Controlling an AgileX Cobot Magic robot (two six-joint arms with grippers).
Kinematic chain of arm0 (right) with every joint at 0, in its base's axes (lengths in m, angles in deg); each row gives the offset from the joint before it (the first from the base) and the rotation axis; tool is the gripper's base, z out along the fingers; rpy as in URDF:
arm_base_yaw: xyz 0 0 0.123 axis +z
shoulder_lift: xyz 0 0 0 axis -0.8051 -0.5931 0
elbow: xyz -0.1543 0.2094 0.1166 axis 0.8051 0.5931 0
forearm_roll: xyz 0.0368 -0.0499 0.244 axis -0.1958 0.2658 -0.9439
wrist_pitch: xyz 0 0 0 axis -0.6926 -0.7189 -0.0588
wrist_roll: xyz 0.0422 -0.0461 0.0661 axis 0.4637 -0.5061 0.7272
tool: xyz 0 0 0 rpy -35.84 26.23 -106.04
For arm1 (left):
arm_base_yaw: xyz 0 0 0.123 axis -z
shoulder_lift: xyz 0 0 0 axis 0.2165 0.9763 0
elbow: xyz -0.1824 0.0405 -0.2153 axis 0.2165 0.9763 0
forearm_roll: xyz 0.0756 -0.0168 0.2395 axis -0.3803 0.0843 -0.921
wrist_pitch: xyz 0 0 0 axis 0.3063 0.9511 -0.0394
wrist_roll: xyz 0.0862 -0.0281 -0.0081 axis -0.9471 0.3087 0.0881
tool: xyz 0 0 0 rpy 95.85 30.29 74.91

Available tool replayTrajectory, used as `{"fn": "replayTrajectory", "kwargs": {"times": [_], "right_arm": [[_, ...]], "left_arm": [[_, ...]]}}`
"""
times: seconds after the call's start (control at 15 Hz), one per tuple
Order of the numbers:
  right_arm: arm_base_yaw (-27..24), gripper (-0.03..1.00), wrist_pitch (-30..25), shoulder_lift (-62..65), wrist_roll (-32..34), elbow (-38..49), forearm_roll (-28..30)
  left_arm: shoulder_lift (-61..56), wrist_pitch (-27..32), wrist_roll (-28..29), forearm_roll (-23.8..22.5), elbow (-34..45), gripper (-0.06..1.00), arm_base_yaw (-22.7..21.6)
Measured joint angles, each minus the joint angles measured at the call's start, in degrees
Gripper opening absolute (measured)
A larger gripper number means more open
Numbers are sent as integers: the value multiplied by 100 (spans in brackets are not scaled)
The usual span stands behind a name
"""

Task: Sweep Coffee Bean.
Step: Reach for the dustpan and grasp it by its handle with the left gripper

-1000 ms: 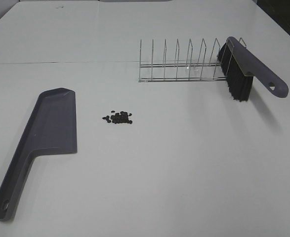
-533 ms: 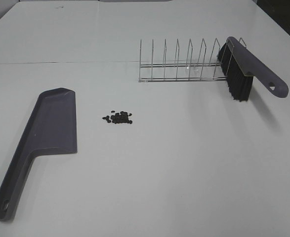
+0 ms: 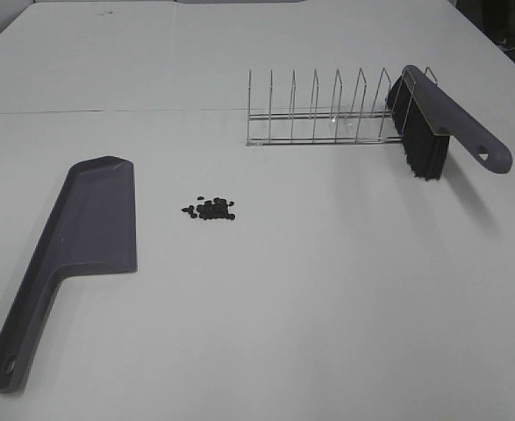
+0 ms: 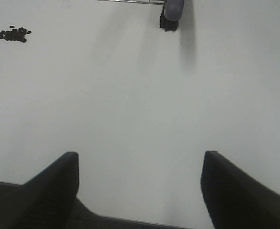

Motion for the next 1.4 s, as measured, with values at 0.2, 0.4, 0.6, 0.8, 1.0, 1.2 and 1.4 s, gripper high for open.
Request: {"fn": "replayTrajectory", "kwargs": {"times": [0.2, 0.4, 0.6, 0.8, 1.0, 1.2, 1.4], "right_arm": [[0, 69, 0, 0, 0, 0, 0], [0, 69, 0, 0, 0, 0, 0], [0, 69, 0, 0, 0, 0, 0], [0, 69, 0, 0, 0, 0, 0], [0, 69, 0, 0, 0, 0, 0], [0, 69, 0, 0, 0, 0, 0], [0, 69, 0, 0, 0, 0, 0]], "left_arm": [[1507, -17, 281, -143, 0, 82, 0], [2349, -17, 710, -361, 0, 82, 0], [3180, -252, 1444, -435, -155, 82, 0], [4200, -1518, 1862, 206, -527, 81, 0], [5449, -1707, 1444, 796, -1077, 81, 69], [6337, -1982, 1450, 865, -1421, 81, 447], [7448, -2550, 1667, 963, -1564, 81, 888]]}}
